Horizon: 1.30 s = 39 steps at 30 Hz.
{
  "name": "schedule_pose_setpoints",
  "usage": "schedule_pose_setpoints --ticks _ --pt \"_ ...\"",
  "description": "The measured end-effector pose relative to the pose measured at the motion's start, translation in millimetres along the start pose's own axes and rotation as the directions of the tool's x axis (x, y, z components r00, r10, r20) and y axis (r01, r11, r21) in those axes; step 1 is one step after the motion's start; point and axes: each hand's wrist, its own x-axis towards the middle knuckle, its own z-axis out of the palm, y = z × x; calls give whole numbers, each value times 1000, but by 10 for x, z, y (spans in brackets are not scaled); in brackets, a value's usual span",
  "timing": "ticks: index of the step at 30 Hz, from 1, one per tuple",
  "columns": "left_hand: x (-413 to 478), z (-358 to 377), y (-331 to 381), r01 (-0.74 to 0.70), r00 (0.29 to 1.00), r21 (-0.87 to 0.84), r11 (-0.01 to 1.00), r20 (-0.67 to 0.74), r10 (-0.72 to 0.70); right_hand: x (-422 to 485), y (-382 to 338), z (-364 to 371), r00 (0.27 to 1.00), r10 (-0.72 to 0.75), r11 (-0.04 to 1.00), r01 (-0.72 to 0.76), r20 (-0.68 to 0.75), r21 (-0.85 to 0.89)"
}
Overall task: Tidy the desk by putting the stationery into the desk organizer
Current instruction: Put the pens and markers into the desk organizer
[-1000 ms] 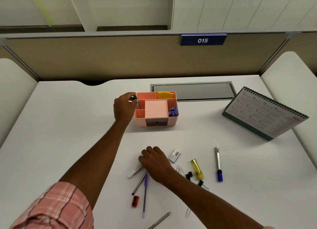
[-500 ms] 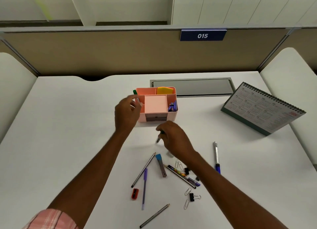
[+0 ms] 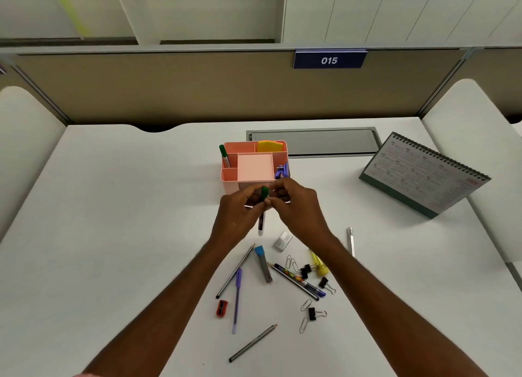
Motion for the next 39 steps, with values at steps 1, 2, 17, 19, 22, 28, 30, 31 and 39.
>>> schedule_pose_setpoints --ticks 1,2,17,19,22,28,30,31,39 --pt "-1 -17 13 9 1000 -2 1000 -24 -9 -19 18 -46 1000 -17 1000 17 -10 -5" --pt "6 -38 19 22 998 -11 1000 -55 -22 -41 46 -92 999 -26 1000 25 -20 -17" --pt "550 -668 70 16 889 -32 999 -457 -29 -1057 916 -205 961 265 948 -245 78 -203" --pt "657 -736 43 42 882 -28 999 -469 -50 -1173 1067 -296 962 272 926 -262 -3 -272" --pt "817 -787 -13 72 874 -70 995 -477 -97 -1314 1273 -442 946 303 875 -324 -114 -360" --pt "1022 -733 -145 140 882 -12 990 -452 -130 -1467 1544 -577 896 390 796 -445 -214 -411" --pt "1069 -694 -199 163 887 -4 987 -437 -149 -1470 1590 -581 886 414 799 -464 -209 -382" --pt "1088 -672 -226 175 888 0 985 -433 -158 -1463 1602 -578 884 419 805 -468 -208 -366" --pt "1234 -498 -387 277 884 58 959 -408 -230 -1375 1590 -518 859 464 797 -511 -216 -321"
